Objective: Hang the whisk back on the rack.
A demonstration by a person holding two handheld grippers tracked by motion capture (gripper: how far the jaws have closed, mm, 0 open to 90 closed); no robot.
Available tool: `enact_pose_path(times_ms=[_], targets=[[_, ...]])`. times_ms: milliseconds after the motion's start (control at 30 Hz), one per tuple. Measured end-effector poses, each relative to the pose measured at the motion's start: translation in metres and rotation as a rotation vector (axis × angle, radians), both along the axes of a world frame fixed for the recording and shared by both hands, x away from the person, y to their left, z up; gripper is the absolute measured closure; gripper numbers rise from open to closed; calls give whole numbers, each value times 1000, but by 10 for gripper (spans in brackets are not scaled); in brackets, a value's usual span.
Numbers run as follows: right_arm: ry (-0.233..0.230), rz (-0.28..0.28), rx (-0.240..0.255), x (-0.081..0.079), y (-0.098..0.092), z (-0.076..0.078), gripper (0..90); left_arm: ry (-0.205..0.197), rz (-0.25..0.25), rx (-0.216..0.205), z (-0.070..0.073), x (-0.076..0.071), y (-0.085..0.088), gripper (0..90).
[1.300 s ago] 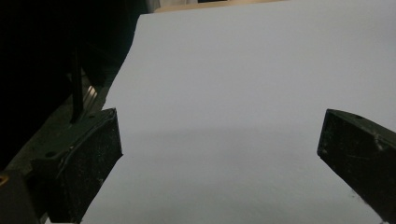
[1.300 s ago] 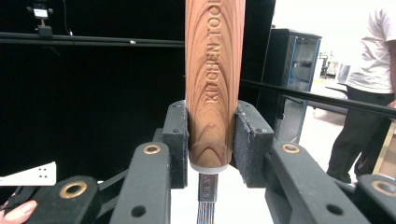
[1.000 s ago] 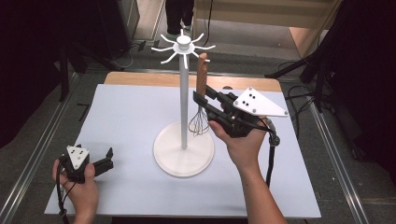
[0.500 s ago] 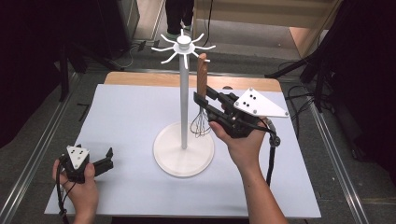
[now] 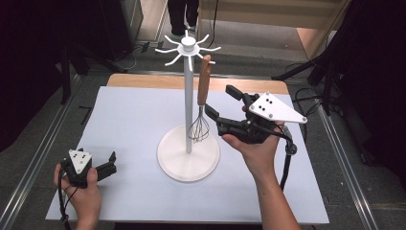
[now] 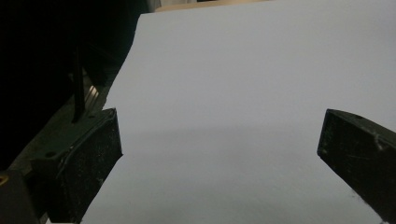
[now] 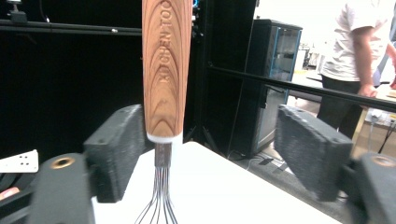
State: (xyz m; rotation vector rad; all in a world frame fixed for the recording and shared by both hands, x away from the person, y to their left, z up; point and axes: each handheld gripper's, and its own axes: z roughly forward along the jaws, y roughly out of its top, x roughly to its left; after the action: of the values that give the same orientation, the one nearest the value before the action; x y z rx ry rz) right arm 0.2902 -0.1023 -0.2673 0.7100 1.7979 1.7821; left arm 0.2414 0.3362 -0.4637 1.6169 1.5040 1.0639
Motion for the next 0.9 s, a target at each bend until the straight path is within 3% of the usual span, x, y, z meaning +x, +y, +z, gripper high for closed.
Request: enact_pose_path(times_ms=[67, 400, 800, 900], targets=[[0, -23, -10, -1, -3, -3, 166, -1, 1, -2, 0, 0, 0, 3], [47, -81, -42, -1, -16, -23, 75, -2, 1, -1, 0, 0, 0, 3], [123, -162, -49, 2, -35, -63, 0, 0, 0, -5, 0, 0, 0, 3], [123, -176, -58, 2, -41, -73, 0, -2, 2, -2, 0, 0, 0, 3]])
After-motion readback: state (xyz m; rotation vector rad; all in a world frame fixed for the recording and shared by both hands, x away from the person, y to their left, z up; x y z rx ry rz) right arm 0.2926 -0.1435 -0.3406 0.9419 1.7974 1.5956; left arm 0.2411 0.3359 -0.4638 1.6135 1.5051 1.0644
